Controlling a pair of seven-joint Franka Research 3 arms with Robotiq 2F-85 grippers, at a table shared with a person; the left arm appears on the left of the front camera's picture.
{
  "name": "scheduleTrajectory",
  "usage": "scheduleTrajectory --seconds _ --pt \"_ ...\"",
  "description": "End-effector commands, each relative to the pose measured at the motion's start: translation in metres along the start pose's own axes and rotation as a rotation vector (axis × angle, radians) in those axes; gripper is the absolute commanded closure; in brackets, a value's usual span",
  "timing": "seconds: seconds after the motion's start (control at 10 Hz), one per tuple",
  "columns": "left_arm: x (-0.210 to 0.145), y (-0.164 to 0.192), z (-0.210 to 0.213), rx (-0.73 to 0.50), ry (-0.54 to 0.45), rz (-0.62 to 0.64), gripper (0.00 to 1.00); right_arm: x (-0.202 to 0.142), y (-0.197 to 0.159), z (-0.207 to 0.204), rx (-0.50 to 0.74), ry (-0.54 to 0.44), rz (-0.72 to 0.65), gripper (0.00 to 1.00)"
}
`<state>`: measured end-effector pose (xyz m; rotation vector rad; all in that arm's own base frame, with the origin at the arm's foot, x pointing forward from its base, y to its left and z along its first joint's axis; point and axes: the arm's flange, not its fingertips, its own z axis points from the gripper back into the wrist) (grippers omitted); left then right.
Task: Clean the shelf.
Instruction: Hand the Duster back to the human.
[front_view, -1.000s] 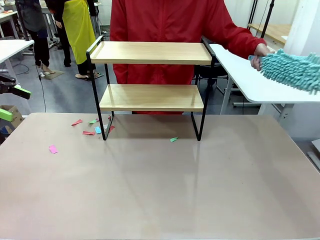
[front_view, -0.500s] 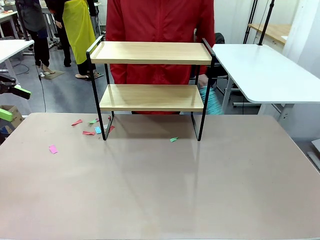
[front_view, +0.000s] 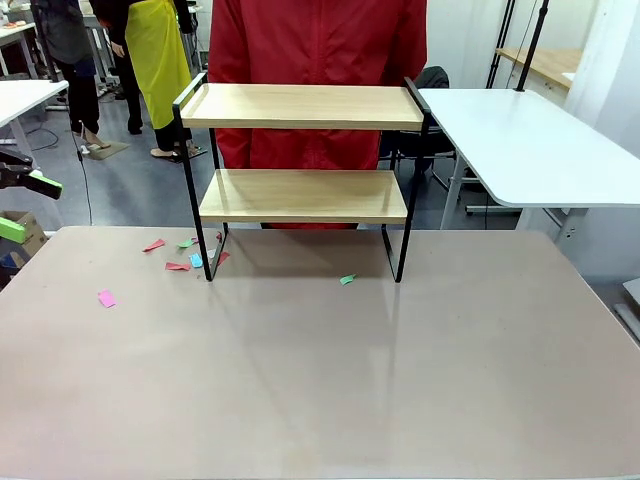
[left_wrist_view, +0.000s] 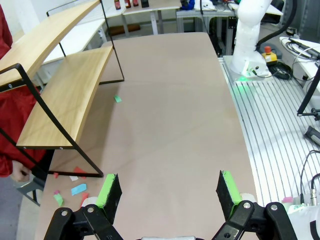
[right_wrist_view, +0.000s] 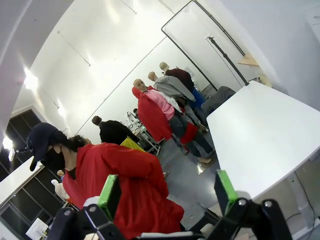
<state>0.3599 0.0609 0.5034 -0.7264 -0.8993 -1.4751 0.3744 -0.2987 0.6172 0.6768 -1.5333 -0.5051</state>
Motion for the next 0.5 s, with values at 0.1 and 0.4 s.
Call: scheduleTrajectory --seconds 0.1,0.4 --pt "0.0012 0.0002 0.0001 0.005 -0.025 -0.017 0.00 -0.0043 0.0003 0.0025 0.000 0.000 0.011 0.00" --pt "0.0012 0.0002 0.0001 0.005 -0.025 -0.017 0.00 -0.0043 0.0003 0.0025 0.000 0.000 0.011 0.00"
